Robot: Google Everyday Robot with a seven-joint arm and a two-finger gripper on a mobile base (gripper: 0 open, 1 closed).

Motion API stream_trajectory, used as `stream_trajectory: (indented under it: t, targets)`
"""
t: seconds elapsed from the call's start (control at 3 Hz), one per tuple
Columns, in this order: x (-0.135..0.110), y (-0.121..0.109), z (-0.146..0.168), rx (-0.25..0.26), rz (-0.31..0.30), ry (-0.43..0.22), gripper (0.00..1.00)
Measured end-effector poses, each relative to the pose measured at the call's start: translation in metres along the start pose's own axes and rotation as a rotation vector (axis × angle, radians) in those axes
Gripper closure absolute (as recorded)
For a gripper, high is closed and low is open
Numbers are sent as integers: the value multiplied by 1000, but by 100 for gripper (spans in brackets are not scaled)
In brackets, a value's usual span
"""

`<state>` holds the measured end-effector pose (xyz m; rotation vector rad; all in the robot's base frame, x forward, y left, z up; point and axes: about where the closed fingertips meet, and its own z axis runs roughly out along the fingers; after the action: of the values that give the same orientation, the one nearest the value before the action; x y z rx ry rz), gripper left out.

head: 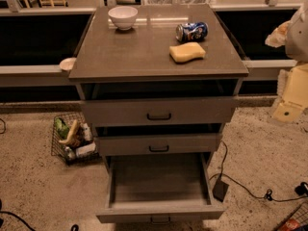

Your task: Place sponge into bottom drawer

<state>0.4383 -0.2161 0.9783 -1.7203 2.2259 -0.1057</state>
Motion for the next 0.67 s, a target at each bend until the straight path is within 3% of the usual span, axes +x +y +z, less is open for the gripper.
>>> stream_trajectory:
  t: [0.33,0.67]
  targets:
    - [0,0,0,0,0,0,0]
    - [3,-26,10,28,30,-69,0]
